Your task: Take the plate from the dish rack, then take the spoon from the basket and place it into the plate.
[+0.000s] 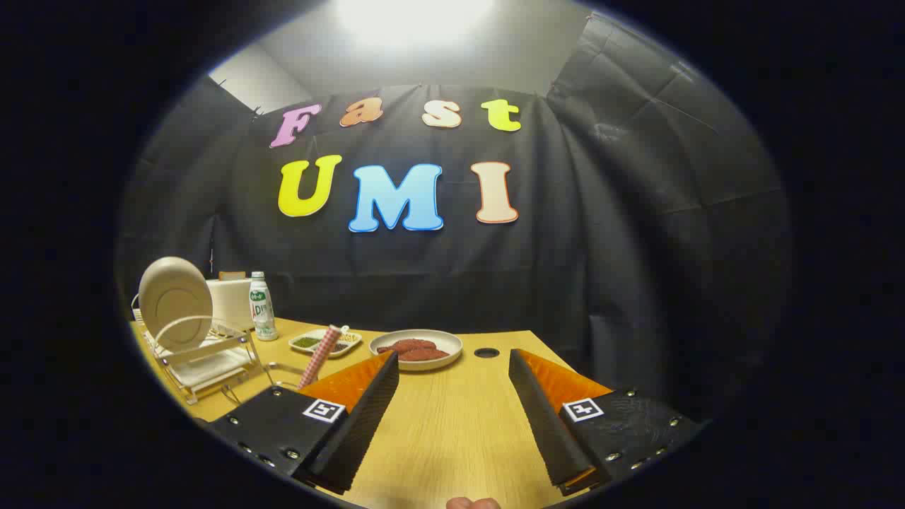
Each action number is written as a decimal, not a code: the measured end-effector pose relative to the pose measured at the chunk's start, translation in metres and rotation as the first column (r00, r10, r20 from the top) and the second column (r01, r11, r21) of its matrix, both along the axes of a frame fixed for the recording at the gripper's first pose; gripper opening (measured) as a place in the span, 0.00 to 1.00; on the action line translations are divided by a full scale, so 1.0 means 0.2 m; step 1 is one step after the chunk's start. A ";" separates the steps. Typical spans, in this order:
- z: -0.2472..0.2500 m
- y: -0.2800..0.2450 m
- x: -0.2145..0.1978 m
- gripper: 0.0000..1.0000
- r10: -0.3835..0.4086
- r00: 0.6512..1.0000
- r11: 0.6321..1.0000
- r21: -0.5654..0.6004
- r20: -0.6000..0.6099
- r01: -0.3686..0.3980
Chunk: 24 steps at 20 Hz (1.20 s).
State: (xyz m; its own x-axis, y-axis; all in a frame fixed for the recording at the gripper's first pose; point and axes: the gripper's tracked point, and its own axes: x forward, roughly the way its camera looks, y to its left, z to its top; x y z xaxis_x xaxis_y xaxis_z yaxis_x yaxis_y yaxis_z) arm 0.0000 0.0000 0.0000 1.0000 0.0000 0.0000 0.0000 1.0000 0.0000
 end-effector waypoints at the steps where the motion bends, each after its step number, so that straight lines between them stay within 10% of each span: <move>1: 0.07 0.02 0.00 0.96 0.003 1.000 1.000 -0.004 0.005 -0.003; 14: 0.94 0.33 -0.24 0.96 -0.072 0.997 0.997 0.016 0.007 0.072; 24: 0.97 0.74 -0.21 0.96 -0.061 0.991 0.997 0.036 -0.115 0.065</move>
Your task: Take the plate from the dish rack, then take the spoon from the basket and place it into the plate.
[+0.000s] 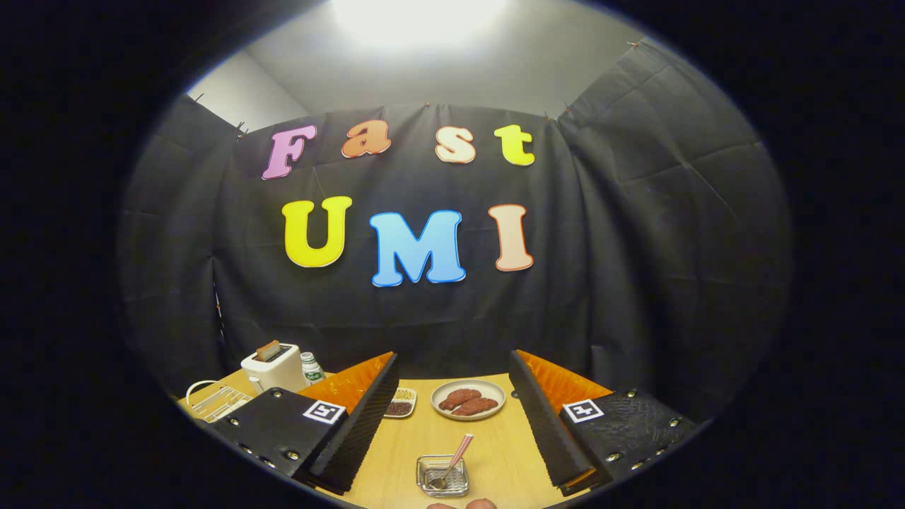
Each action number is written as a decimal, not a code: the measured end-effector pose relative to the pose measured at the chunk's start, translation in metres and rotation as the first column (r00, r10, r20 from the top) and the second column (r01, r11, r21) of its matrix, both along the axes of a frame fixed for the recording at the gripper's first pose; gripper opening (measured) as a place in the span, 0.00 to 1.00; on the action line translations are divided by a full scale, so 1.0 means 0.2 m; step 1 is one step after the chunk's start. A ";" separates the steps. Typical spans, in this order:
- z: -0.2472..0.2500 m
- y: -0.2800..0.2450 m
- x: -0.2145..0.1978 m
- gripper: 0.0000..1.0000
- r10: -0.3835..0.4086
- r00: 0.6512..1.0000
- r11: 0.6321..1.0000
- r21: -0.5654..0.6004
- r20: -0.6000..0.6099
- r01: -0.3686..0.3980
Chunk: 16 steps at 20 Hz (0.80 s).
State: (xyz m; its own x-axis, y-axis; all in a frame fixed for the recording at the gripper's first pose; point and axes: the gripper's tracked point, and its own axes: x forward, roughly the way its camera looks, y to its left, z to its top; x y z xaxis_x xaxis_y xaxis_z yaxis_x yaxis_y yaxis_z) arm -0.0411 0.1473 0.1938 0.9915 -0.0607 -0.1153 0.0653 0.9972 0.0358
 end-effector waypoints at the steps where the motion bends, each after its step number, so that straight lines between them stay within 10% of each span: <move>1: -0.03 0.05 0.01 0.96 0.015 0.999 1.000 0.014 -0.050 -0.014; 7: -0.18 0.54 0.05 0.96 0.270 0.914 0.959 0.172 -0.303 -0.227; 16: -0.54 1.03 0.08 0.99 0.382 0.690 0.922 0.307 -0.615 -0.237</move>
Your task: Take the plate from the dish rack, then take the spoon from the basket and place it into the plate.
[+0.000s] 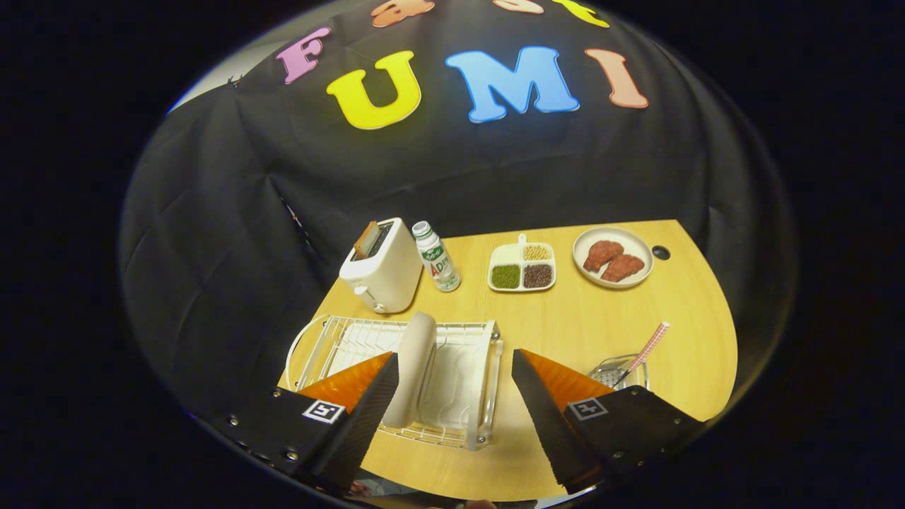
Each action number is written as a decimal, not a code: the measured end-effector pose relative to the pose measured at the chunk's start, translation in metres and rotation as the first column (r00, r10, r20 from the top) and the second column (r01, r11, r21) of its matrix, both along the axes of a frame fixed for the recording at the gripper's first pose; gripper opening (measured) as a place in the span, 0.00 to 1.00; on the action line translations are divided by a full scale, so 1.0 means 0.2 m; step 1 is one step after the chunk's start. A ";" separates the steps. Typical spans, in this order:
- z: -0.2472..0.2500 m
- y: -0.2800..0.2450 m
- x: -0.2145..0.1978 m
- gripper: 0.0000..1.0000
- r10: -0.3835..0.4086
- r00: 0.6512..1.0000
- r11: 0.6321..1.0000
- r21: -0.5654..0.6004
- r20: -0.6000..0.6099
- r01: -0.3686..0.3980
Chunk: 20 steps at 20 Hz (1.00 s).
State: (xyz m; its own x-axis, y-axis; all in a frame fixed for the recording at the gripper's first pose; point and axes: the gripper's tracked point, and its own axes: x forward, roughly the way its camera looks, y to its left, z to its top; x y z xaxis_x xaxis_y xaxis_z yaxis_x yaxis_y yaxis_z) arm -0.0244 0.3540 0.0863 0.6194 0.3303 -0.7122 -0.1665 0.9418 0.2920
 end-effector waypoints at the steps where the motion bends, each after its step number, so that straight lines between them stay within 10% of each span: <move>1: -0.04 0.04 0.00 0.99 0.000 0.999 1.000 0.003 -0.035 0.000; 12: -0.51 0.27 0.11 0.99 -0.107 0.966 0.980 -0.189 -0.235 0.062; 15: -0.65 0.29 0.09 0.70 -0.156 0.949 0.963 -0.256 -0.274 0.084; 17: -0.61 0.27 0.10 0.34 -0.210 0.936 0.948 -0.293 -0.284 0.124; 20: -0.61 0.29 0.08 0.31 -0.240 0.934 0.934 -0.327 -0.266 0.147</move>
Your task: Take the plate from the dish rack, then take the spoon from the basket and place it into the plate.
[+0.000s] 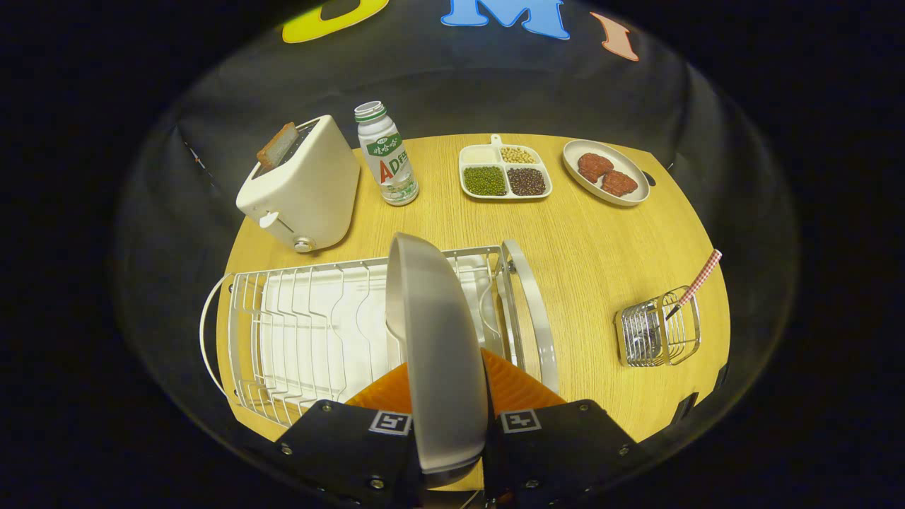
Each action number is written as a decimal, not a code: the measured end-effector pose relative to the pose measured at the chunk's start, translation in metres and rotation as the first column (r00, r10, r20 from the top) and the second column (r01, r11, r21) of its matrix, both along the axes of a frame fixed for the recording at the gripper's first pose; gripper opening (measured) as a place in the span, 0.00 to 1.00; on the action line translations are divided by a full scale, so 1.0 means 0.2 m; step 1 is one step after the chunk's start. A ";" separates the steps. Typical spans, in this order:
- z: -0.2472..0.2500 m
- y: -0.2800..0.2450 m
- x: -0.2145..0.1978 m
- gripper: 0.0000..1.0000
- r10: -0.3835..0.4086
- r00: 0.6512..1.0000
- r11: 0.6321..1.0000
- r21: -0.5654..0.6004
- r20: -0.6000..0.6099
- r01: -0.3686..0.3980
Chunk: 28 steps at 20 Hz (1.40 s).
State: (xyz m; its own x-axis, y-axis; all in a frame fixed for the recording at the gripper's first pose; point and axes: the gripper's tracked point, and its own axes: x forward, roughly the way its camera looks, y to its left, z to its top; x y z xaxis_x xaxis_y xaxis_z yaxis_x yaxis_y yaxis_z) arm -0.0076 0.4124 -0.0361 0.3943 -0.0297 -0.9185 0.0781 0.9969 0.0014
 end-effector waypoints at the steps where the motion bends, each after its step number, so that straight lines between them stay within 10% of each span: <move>1: 0.02 0.00 0.00 0.31 -0.014 1.000 1.000 -0.017 0.009 0.014; 10: 0.24 -0.07 0.05 0.31 -0.010 0.995 0.994 -0.112 0.098 0.021; 28: 0.74 -0.58 -0.41 0.31 0.028 0.984 0.971 0.230 0.174 -0.068</move>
State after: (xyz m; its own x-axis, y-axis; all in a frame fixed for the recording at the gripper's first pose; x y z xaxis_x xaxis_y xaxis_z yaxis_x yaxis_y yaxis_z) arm -0.0896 0.2968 0.1127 0.5398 0.2010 -0.8174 0.0088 0.9697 0.2442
